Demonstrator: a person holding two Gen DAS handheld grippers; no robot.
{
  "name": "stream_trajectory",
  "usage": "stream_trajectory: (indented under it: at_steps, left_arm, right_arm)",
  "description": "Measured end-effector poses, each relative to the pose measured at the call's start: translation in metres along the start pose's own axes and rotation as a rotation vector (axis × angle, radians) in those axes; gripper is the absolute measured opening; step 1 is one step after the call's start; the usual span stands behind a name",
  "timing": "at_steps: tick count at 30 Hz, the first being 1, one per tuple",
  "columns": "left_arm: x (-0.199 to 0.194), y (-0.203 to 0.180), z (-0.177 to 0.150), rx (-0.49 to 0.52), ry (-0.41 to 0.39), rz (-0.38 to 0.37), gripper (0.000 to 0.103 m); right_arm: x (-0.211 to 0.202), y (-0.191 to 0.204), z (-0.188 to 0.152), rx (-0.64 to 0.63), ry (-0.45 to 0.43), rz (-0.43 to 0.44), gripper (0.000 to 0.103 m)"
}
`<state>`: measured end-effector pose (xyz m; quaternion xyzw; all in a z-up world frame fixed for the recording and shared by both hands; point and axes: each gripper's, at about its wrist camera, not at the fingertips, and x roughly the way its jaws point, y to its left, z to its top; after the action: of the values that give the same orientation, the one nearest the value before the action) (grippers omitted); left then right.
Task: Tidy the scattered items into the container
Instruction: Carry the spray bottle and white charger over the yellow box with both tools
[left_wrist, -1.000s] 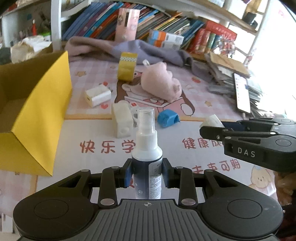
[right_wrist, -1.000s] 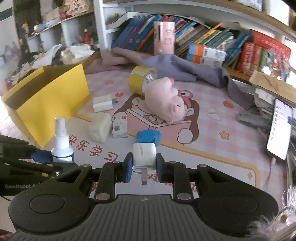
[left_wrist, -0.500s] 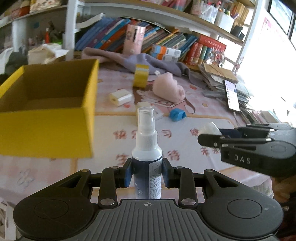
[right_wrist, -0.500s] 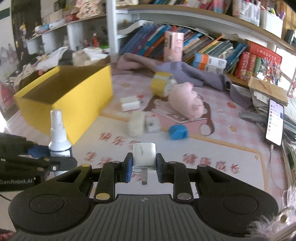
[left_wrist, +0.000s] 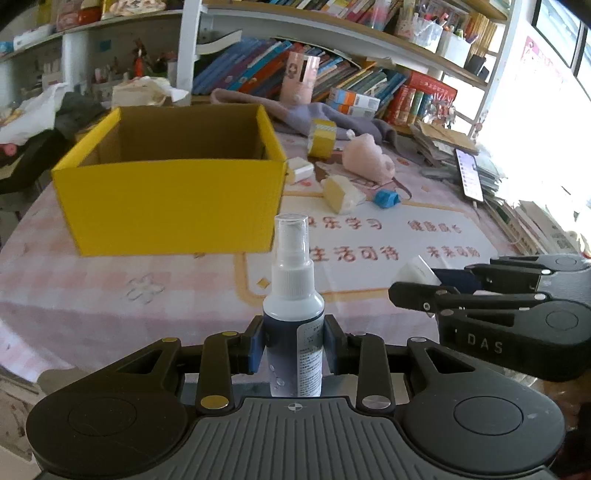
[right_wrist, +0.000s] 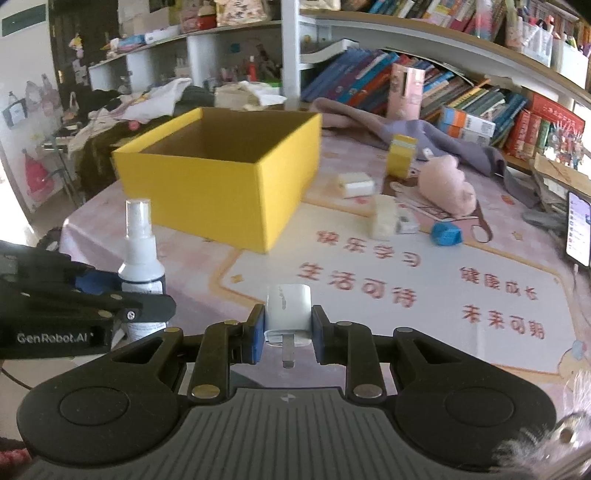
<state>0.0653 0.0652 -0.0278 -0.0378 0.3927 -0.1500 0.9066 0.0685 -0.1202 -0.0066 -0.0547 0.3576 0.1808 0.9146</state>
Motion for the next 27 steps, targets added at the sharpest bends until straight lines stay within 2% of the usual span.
stream_trajectory:
  at_steps: [13, 27]
  left_arm:
    - [-0.033, 0.035, -0.014, -0.034, -0.054, 0.018, 0.031]
    - [-0.041, 0.057, -0.019, -0.079, -0.058, 0.049, 0.031]
  right_arm:
    - [-0.007, 0.055, 0.006, -0.075, -0.018, 0.028, 0.024]
    - [0.005, 0.082, 0.017, -0.122, -0.001, 0.084, 0.024]
